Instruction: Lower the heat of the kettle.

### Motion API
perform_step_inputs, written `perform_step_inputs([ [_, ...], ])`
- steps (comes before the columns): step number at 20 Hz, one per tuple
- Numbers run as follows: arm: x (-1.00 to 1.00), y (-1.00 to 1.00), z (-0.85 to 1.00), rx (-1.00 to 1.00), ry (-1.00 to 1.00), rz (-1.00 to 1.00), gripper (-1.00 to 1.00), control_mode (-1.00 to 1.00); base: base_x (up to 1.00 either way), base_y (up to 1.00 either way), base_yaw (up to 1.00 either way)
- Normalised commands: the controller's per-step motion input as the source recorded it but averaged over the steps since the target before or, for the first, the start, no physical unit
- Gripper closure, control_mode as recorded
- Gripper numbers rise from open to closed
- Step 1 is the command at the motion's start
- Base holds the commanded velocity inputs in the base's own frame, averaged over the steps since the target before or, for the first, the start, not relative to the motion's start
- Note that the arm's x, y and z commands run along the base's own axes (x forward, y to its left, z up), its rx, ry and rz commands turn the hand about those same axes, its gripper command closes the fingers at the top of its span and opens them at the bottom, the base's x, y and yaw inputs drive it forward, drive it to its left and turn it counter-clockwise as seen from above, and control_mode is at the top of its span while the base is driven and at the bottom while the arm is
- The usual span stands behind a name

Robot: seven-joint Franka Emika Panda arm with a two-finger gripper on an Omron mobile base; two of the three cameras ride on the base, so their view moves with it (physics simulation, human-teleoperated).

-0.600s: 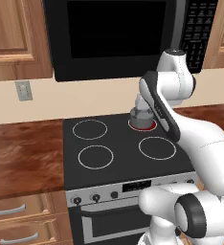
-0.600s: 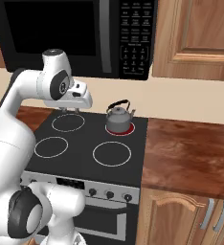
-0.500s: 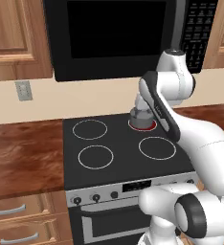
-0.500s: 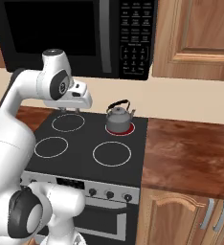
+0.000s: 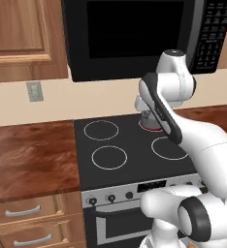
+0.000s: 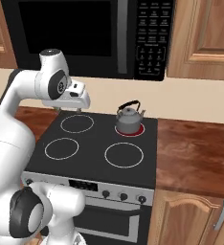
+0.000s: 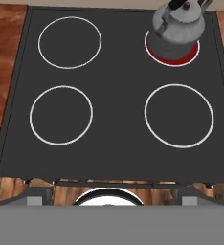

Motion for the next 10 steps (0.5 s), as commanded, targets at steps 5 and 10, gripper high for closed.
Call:
perform_step_inputs([
  [5,0.0,0.0,0.0,0.0,0.0,0.0,-1.0,1.0,0.0,0.32,-0.01],
  [10,0.0,0.0,0.0,0.0,0.0,0.0,-1.0,1.0,0.01,0.34,0.0],
])
